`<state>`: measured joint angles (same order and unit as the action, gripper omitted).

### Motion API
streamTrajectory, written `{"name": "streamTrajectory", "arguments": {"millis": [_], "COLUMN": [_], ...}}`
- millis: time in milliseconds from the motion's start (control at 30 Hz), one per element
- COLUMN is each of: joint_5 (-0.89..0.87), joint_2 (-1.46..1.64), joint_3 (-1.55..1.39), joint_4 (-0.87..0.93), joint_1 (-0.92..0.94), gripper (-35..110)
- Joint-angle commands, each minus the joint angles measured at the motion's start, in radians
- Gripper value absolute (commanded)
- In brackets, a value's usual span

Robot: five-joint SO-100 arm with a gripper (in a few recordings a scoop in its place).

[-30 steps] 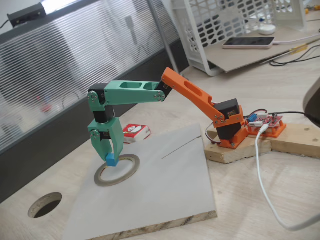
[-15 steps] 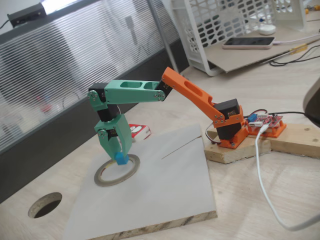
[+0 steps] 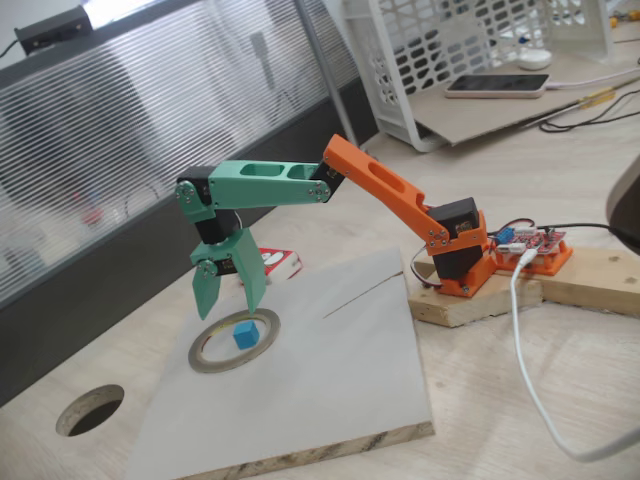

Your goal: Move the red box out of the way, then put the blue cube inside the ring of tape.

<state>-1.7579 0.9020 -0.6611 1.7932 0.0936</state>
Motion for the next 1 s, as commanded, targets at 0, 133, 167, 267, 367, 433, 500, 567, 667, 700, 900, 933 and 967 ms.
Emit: {"name": "streamTrajectory", "arguments": {"millis": [0, 133, 167, 267, 367, 433, 500, 567, 667, 700, 900, 933, 967], "joint_5": [-0.006, -0.003, 0.002, 0.002, 0.002, 0.002, 0.003, 0.003, 0.003, 0.003, 0.003, 0.003, 0.003], "joint_2": [0.020, 0.020, 0.020, 0.021, 0.025, 0.029, 0.072, 0.164, 0.305, 0.342, 0.457, 0.468, 0.479], "joint_3": [0.006, 0.006, 0.006, 0.006, -0.011, -0.072, -0.156, -0.238, -0.316, -0.334, -0.405, -0.416, -0.425], "joint_4": [0.017, 0.025, 0.025, 0.017, 0.017, 0.017, 0.015, 0.015, 0.015, 0.015, 0.015, 0.015, 0.015], "joint_1": [0.006, 0.011, 0.012, 0.014, 0.008, 0.005, 0.005, 0.008, 0.012, 0.012, 0.014, 0.014, 0.014], "gripper": [57, 57, 57, 56, 56, 56, 56, 56, 56, 56, 56, 56, 56]}}
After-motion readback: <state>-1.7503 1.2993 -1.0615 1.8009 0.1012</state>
